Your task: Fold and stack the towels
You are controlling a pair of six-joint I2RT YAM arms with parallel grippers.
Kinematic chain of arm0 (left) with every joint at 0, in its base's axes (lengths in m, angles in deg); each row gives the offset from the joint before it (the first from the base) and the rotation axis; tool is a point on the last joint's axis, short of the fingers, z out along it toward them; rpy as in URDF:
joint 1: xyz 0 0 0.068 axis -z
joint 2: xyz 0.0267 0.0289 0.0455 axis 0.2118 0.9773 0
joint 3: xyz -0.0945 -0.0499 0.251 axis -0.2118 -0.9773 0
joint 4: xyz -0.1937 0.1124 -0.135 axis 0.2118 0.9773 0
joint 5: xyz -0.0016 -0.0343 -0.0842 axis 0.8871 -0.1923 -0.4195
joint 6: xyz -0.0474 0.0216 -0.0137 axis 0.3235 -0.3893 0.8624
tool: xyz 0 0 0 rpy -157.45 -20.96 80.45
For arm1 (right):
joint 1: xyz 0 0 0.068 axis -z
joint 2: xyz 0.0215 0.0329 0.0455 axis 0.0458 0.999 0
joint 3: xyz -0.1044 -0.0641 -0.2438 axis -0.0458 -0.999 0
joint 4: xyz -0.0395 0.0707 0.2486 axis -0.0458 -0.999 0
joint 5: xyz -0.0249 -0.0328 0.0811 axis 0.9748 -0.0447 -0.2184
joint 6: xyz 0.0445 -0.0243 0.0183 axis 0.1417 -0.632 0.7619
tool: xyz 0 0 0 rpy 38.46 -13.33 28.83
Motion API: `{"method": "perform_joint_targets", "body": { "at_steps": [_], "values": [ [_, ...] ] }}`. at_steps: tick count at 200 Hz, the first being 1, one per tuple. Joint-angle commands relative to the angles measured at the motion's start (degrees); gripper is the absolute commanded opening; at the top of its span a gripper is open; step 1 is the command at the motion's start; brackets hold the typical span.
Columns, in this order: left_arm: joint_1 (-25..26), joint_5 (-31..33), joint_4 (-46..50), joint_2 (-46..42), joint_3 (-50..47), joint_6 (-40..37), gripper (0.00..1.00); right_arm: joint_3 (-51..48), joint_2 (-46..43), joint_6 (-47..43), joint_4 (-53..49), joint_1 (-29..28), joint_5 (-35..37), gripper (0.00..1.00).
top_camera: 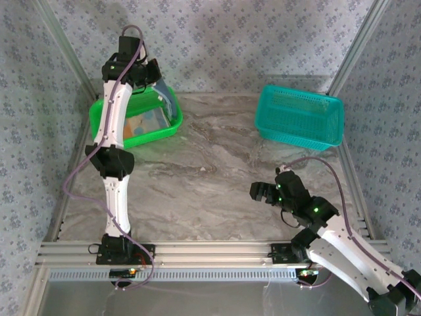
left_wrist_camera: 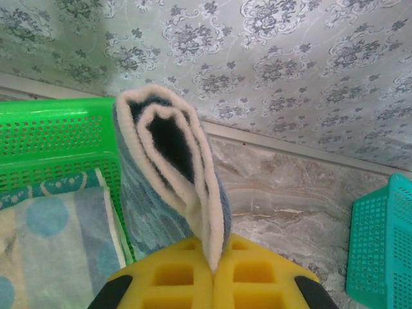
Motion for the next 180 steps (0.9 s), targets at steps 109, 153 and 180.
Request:
{"method": "perform_joint_targets", "body": {
  "at_steps": [109,153,180],
  "values": [
    [-5.2,1.9,6.3,-1.8,-0.5,-6.4,0.0,-0.6,3.5,1.9,3.8,0.5,0.2,1.0],
    [-7.9,4.2,4.9,-4.2,-7.6,-7.8,0.0,-0.6,4.4,2.1,5.0,0.5,0.1,1.0],
    [-10.0,5.5,3.0,-5.5,-13.4,-8.5,0.0,-1.1,4.8,2.2,6.0,0.5,-0.5,1.0]
  ]
}}
